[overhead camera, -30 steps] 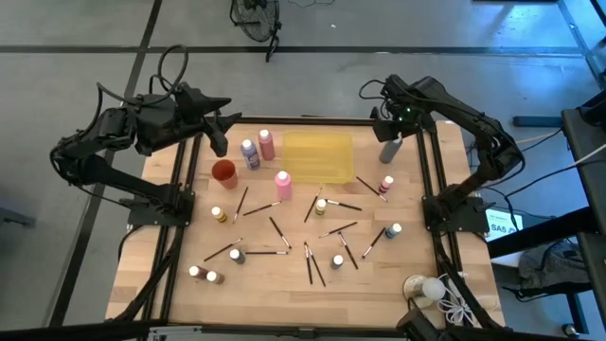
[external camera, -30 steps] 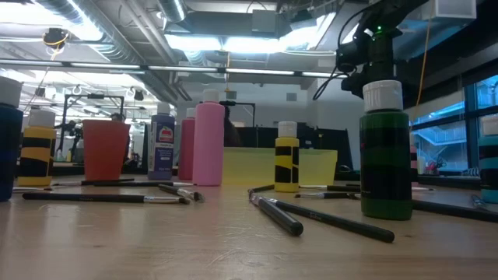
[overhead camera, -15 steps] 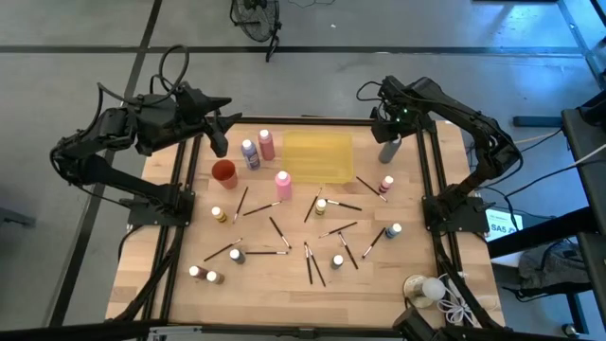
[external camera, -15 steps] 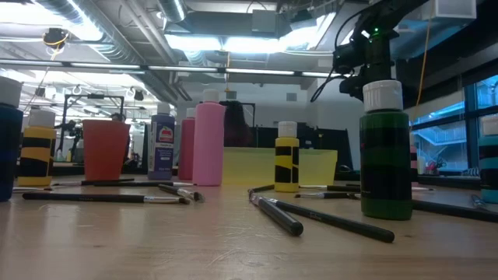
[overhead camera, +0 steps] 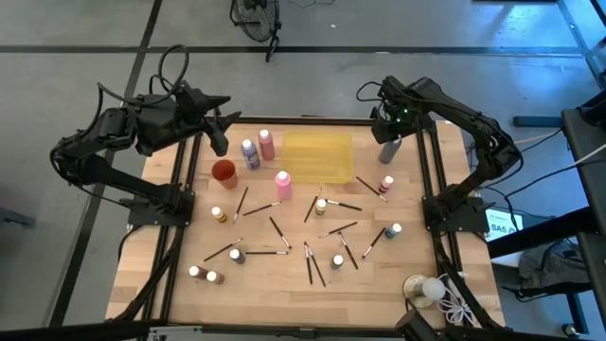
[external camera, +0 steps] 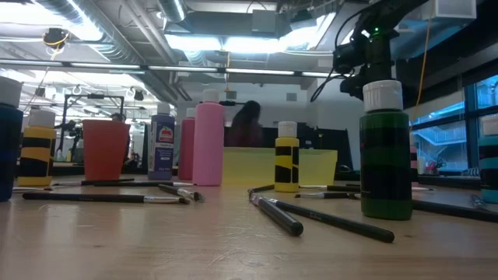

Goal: Pick & Place Paint Supplies
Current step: Put the large black paint bottle into the yellow bin

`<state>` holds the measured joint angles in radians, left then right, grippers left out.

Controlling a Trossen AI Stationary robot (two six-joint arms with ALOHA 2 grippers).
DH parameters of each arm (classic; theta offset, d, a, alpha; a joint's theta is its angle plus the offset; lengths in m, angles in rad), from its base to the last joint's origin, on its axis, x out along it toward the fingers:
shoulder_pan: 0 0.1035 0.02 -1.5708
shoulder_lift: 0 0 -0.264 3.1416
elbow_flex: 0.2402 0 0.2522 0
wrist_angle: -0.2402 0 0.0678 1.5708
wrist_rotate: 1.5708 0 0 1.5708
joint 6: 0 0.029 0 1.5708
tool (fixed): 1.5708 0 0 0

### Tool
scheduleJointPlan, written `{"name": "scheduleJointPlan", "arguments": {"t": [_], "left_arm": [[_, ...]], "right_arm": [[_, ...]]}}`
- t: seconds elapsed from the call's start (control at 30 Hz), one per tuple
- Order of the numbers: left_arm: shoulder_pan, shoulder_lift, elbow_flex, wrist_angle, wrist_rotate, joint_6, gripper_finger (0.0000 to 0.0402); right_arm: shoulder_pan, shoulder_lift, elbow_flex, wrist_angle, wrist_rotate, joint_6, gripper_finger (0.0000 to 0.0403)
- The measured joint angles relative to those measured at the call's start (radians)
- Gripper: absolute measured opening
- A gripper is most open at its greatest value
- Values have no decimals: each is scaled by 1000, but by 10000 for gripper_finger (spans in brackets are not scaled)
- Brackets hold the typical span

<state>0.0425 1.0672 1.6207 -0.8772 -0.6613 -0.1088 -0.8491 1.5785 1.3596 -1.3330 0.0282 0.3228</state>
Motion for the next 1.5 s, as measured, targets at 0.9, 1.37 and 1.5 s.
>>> {"name": "scheduleJointPlan", "arguments": {"t": [0.9, 1.37, 1.5], "left_arm": [[0, 0, 0, -2, 0, 19, 211], [0, 0, 0, -13, 7, -1, 211], [0, 0, 0, -17, 7, -1, 211]], "right_arm": [[194, -3, 386, -111, -27, -10, 122], [258, 107, 388, 45, -58, -58, 122], [257, 138, 388, 56, -57, -70, 122]]}}
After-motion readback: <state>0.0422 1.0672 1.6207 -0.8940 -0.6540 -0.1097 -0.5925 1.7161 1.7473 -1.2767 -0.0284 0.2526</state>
